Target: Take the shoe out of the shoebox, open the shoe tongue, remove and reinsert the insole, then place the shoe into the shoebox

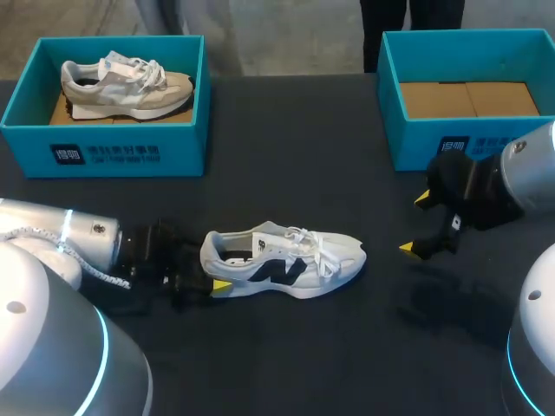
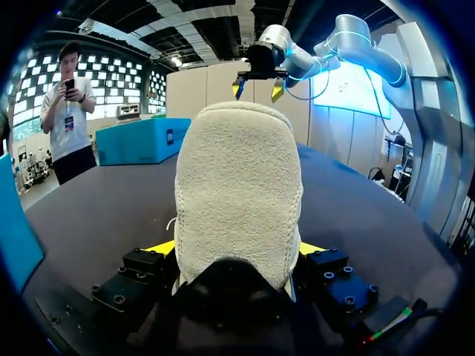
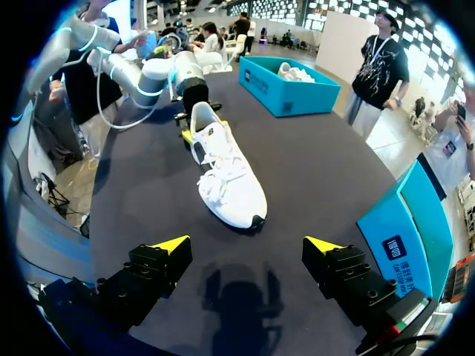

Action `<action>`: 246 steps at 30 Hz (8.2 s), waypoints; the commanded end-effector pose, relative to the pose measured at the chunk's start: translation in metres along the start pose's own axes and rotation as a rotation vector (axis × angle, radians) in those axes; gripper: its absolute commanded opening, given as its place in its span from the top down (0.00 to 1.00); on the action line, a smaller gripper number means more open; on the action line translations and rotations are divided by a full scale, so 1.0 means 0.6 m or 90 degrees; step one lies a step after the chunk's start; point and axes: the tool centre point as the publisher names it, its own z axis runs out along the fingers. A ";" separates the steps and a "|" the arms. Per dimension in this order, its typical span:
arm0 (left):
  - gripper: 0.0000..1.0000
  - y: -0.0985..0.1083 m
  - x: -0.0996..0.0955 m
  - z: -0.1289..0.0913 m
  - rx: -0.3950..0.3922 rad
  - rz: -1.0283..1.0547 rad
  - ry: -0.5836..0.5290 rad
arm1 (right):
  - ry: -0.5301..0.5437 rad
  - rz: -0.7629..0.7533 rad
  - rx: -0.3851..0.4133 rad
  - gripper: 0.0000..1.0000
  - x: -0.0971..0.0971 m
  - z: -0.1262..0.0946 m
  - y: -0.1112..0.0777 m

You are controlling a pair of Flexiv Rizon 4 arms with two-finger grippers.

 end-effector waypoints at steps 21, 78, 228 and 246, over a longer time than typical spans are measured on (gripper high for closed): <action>1.00 0.003 0.006 0.007 0.000 0.000 -0.002 | -0.094 0.242 0.061 0.00 -0.007 0.006 0.086; 1.00 0.003 0.006 0.007 0.000 0.000 -0.002 | -0.267 0.519 0.184 0.00 0.116 0.159 0.261; 1.00 0.003 0.006 0.007 0.000 0.000 -0.002 | -0.459 0.618 0.598 0.00 0.014 0.214 0.044; 1.00 0.003 0.006 0.007 0.000 0.000 -0.002 | -0.478 0.577 0.550 0.00 0.018 0.173 0.105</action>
